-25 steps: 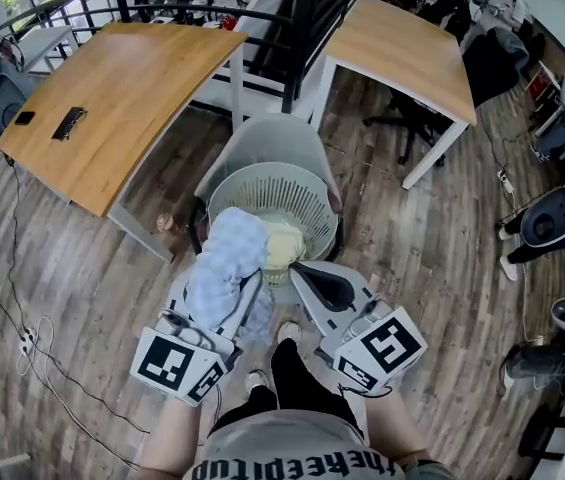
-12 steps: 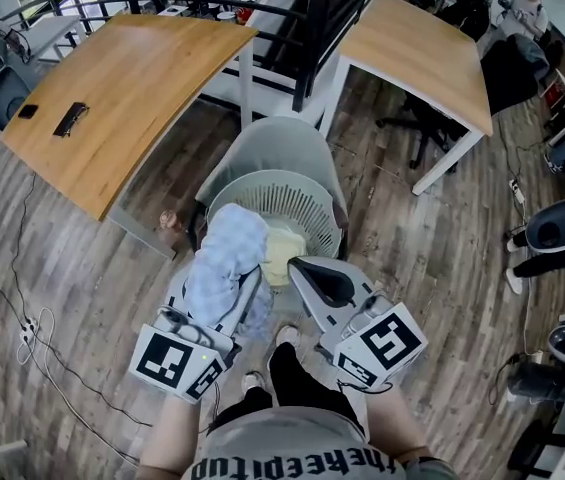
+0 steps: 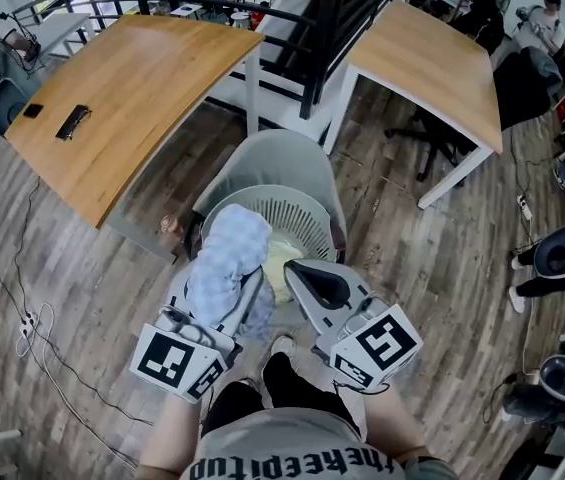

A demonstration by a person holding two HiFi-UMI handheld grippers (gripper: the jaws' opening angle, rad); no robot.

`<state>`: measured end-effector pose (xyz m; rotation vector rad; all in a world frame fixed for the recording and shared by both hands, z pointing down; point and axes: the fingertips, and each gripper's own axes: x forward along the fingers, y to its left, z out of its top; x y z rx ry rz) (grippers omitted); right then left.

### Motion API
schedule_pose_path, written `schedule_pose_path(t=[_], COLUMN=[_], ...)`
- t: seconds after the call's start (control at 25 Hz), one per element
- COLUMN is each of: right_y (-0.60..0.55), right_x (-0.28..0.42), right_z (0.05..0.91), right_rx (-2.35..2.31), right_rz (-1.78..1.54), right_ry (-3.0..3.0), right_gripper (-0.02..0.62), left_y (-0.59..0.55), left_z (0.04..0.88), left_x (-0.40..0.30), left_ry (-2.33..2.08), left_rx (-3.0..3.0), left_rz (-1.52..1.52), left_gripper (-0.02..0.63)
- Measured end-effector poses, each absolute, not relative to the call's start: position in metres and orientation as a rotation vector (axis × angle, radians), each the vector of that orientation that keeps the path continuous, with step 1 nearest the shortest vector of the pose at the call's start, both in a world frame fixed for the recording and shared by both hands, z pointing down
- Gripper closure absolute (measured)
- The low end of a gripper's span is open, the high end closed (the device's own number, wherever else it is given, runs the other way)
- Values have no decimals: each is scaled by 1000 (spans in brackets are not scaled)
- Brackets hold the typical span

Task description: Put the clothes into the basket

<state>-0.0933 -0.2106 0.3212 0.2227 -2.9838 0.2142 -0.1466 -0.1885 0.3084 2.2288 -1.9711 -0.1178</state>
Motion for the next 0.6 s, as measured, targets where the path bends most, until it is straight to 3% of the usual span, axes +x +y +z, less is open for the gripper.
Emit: schedule_pose_path(t=[0.6], right_y=[-232], right_x=[-100], right_z=[328], right_rx=[267], right_rz=[242], right_ry=[-2974], right_gripper=[584], left_y=[-213], left_z=[315], left_x=[-148], left_ry=[-1914], left_rx=[2256], left_rz=[-101], left_gripper=[416])
